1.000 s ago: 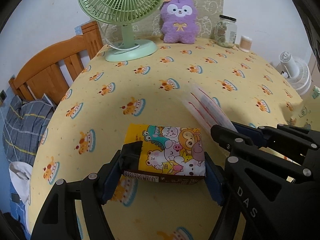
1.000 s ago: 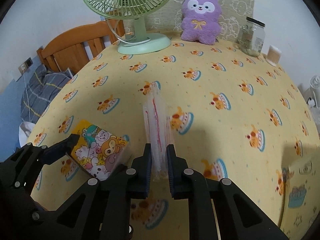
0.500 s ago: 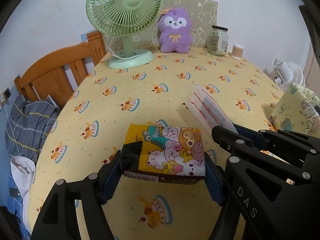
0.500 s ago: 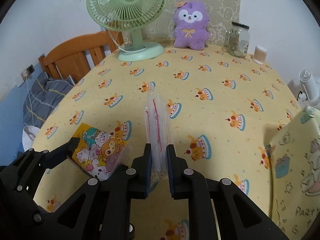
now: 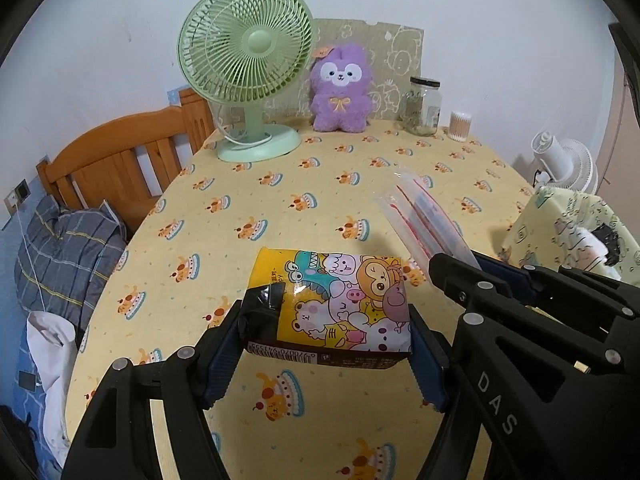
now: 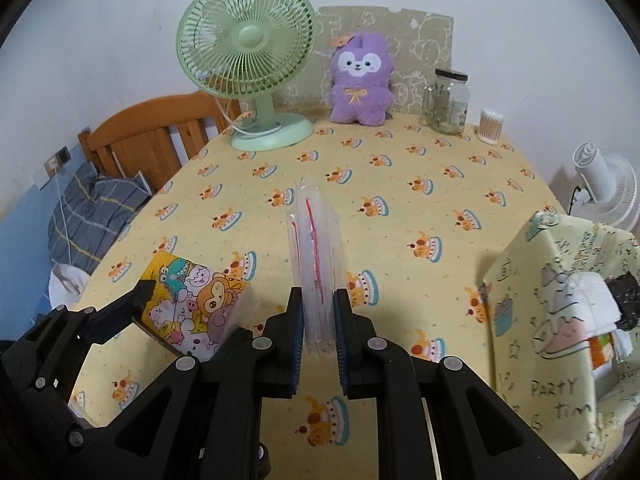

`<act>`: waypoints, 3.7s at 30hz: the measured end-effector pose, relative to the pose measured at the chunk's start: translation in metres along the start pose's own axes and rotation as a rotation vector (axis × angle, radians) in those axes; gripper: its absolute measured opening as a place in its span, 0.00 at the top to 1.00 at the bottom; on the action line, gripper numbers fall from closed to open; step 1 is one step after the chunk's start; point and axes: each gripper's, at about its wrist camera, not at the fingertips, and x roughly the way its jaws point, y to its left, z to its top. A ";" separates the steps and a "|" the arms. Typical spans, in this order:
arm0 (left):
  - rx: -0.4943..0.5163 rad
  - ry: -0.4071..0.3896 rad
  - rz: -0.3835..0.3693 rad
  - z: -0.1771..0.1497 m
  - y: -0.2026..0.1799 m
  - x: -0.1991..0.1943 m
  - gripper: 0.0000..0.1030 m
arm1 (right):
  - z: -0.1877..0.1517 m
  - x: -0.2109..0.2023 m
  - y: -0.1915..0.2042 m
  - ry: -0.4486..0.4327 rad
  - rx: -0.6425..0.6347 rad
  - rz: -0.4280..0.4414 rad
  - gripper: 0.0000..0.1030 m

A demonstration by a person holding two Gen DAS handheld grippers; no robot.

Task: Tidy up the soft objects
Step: 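Lift the tissue pack with the left gripper while the right lifts the clear bag, then carry the tissue pack and clear bag with both grippers over the box, then lower the tissue pack and clear bag into the box and open both grippers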

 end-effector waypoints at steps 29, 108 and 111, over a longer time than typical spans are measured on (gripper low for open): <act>0.005 -0.130 -0.005 0.046 -0.029 -0.058 0.26 | 0.043 -0.072 -0.021 -0.132 -0.011 0.009 0.84; 0.295 -0.091 -0.340 0.061 -0.252 -0.012 0.19 | 0.005 -0.101 -0.233 -0.131 0.186 -0.286 0.84; 0.323 -0.076 -0.343 0.058 -0.259 -0.007 0.08 | 0.000 -0.097 -0.238 -0.115 0.194 -0.291 0.84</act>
